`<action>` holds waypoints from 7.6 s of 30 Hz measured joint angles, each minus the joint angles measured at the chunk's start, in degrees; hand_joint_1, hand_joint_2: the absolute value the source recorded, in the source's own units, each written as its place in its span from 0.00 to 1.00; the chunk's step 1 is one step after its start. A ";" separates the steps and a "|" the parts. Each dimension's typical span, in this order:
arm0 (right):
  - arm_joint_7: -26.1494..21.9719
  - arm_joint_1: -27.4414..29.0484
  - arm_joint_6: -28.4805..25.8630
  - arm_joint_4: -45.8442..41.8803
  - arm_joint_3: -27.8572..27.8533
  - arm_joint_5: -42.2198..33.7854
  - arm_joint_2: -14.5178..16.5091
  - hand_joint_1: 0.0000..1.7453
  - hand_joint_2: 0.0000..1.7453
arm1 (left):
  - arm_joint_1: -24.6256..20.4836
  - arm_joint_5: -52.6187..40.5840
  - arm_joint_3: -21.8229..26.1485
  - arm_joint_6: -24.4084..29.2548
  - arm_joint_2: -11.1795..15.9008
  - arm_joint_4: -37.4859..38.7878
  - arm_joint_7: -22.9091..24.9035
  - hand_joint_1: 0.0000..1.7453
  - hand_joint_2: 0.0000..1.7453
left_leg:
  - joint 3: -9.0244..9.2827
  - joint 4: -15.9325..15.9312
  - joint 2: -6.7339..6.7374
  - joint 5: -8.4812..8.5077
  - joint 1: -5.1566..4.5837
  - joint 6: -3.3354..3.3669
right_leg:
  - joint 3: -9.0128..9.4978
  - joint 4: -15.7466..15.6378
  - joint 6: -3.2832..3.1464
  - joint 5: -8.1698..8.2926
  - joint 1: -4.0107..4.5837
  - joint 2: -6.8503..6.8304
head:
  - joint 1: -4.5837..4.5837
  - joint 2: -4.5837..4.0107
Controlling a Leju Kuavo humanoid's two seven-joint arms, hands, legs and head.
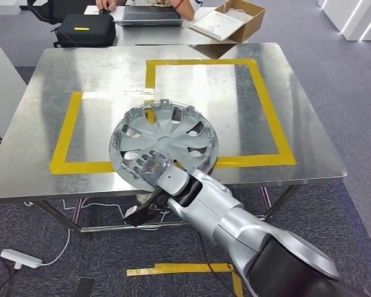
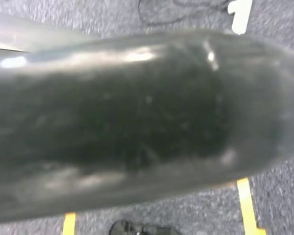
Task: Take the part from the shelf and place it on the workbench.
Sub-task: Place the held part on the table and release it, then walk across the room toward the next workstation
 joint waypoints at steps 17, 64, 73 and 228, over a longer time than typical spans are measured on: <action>-0.21 -1.19 -0.86 -2.18 10.92 -0.08 0.05 0.00 0.00 | 0.71 0.14 1.58 0.28 -0.50 0.00 -0.05 0.00 0.00 | -6.53 14.42 -0.06 -6.92 0.05 -2.91 | 6.64 -13.07 -2.72 6.80 -0.04 -0.05 | -0.42 0.00; -27.34 38.71 -44.15 -58.87 -46.87 -56.68 -18.19 0.00 0.00 | -0.16 -1.69 1.58 1.27 -0.23 -0.02 1.34 0.00 0.00 | 0.22 -0.10 -0.05 0.24 -0.34 0.82 | -0.28 2.91 0.83 -0.91 -0.13 0.14 | 0.33 0.00; -28.83 43.37 -43.85 -62.41 -48.53 -57.72 -18.79 0.00 0.00 | 0.00 -1.60 1.58 1.38 -0.21 -0.02 1.75 0.00 0.00 | -0.55 0.60 -0.14 0.27 -0.58 -1.55 | 8.14 -12.90 -1.45 5.85 0.01 0.00 | 0.14 0.00; -9.56 52.35 -31.36 16.56 -109.19 -34.50 -14.79 0.00 0.00 | 0.84 0.67 7.31 2.84 -1.64 -0.13 1.85 0.00 0.00 | 4.41 2.13 2.68 -5.67 -0.84 -1.77 | 8.87 -14.31 -1.97 6.82 -0.22 -0.88 | 0.61 0.00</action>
